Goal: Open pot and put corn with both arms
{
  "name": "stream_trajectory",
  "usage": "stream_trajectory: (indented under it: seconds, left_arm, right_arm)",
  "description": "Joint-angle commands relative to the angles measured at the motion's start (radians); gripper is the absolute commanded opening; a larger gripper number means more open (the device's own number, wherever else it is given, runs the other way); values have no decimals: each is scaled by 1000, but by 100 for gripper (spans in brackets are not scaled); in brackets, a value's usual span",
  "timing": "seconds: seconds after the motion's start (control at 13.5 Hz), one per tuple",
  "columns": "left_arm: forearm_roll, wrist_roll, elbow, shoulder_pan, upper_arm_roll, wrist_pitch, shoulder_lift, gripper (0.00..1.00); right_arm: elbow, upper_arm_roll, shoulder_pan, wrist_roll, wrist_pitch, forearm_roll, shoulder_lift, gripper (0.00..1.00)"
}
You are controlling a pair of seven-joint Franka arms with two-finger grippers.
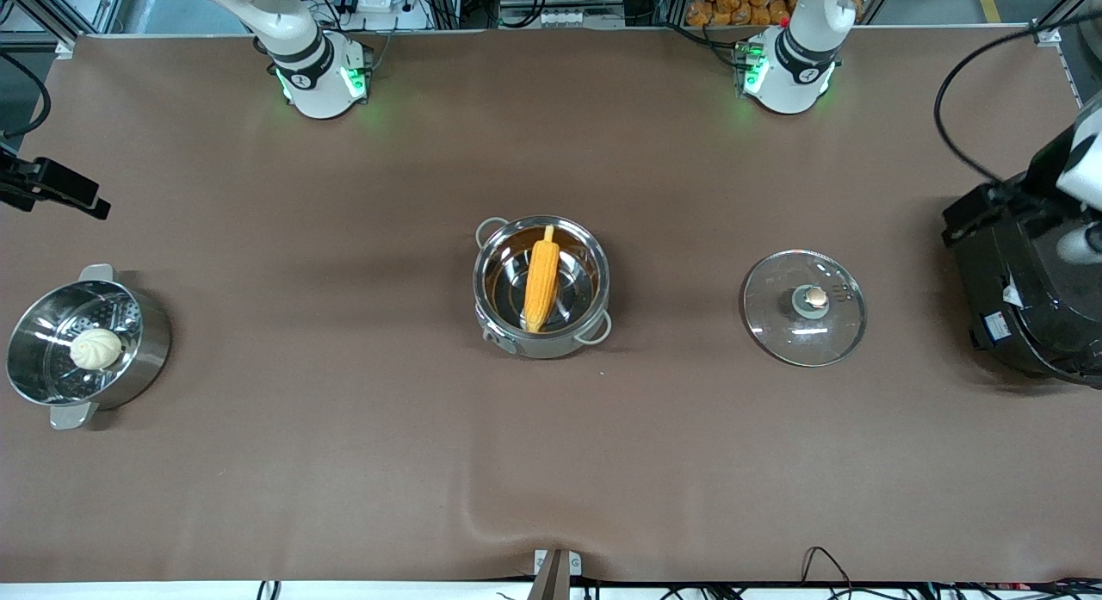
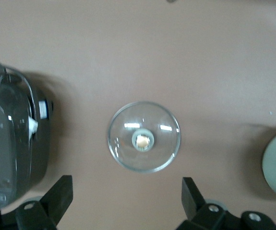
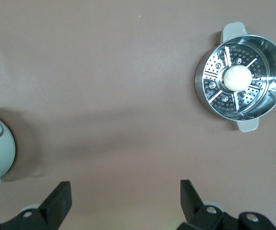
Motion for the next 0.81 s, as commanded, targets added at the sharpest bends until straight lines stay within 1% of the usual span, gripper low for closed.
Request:
stream_trajectory:
  seconds: [0.0, 0.07, 0.22, 0.3, 0.37, 0.59, 0.74]
  left_arm:
    - [-45, 54, -19, 45, -20, -74, -35, 100]
    - [-53, 47, -59, 44, -20, -84, -70, 100]
    - [-62, 48, -226, 36, -18, -4, -199, 100]
    - [-60, 48, -293, 39, -20, 27, -248, 100]
    - [-56, 56, -291, 44, -20, 30, -245, 100]
    - [-45, 82, -224, 42, -14, 19, -201, 100]
    - [-25, 84, -217, 39, -13, 5, -198, 100]
  right_arm:
    - [4, 13, -18, 0, -9, -15, -8, 100]
    - [6, 13, -18, 0, -9, -15, -7, 100]
    - [6, 13, -18, 1, -9, -15, -4, 100]
    - [4, 13, -18, 1, -7, -15, -4, 100]
    - [4, 13, -18, 1, -7, -15, -4, 100]
    - [6, 13, -18, 1, -6, -15, -2, 100]
    - [6, 13, -18, 1, -1, -14, -1, 100]
